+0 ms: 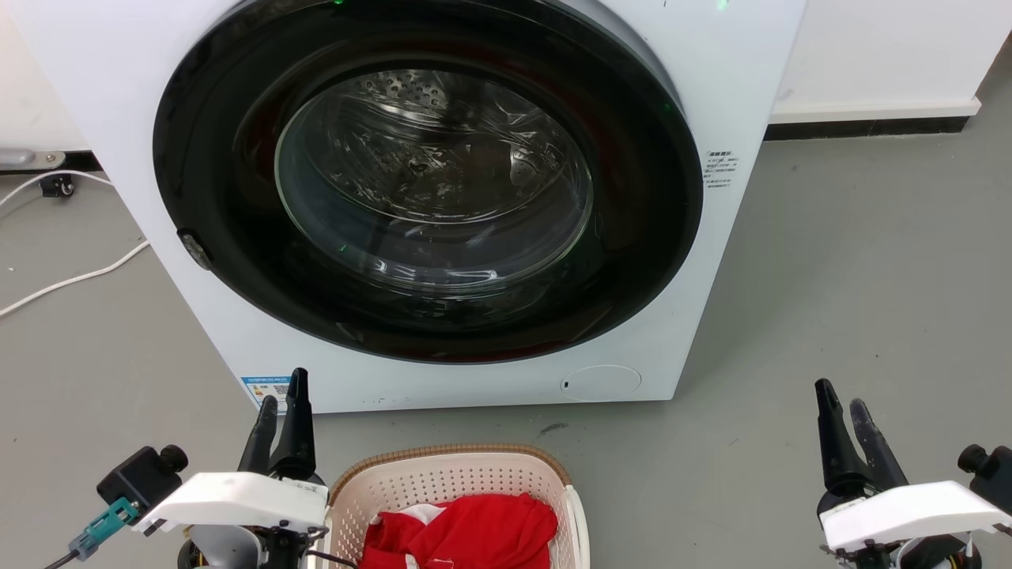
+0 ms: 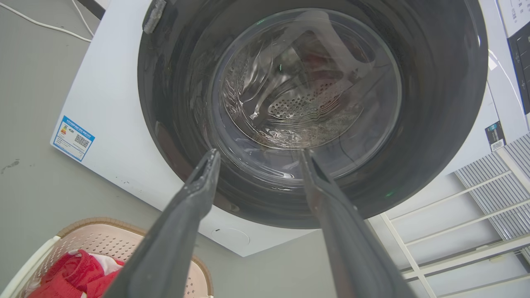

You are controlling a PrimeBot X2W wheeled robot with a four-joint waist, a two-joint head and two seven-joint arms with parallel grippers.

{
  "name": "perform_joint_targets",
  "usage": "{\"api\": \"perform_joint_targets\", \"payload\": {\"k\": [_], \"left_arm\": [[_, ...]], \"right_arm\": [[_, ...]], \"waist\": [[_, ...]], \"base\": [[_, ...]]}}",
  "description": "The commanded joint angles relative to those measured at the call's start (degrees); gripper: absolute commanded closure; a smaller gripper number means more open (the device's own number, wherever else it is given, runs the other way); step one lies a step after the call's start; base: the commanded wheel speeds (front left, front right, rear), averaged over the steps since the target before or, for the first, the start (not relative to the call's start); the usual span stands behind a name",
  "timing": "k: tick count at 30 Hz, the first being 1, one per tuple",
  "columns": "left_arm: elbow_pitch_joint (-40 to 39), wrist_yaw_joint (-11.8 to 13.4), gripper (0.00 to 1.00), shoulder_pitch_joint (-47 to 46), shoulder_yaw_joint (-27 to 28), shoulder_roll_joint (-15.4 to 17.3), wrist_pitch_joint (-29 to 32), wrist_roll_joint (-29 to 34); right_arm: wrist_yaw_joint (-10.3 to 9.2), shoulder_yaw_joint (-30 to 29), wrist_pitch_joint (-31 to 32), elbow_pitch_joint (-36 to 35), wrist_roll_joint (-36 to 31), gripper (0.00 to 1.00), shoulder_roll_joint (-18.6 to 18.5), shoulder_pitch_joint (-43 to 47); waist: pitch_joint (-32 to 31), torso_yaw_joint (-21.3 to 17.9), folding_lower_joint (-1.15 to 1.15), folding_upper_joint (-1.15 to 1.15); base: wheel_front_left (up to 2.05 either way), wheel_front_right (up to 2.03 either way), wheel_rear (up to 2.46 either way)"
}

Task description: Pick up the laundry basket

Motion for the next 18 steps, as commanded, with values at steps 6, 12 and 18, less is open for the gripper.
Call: {"api": "perform_joint_targets", "payload": {"k": [6,12,18], "left_arm": [[-1.3,-0.2,0.0,0.3,-0.4,0.3,-1.6,5.7],[-1.4,0.0,0.0,0.6,-0.6,0.3,-2.5,9.5],[-1.4,0.3,0.0,0.9,-0.8,0.3,-3.5,14.0]], "right_arm": [[0.02,0.3,-1.6,-1.6,-6.7,0.0,-0.2,0.4],[0.02,0.4,-2.5,-1.9,-10.8,0.0,-0.2,0.9],[0.01,0.6,-3.5,-2.2,-15.5,0.0,-0.2,1.6]], "waist": [[0.0,0.0,0.0,0.0],[0.0,0.0,0.0,0.0],[0.0,0.0,0.0,0.0]], "base": [[0.0,0.0,0.0],[0.0,0.0,0.0],[0.0,0.0,0.0]]}}
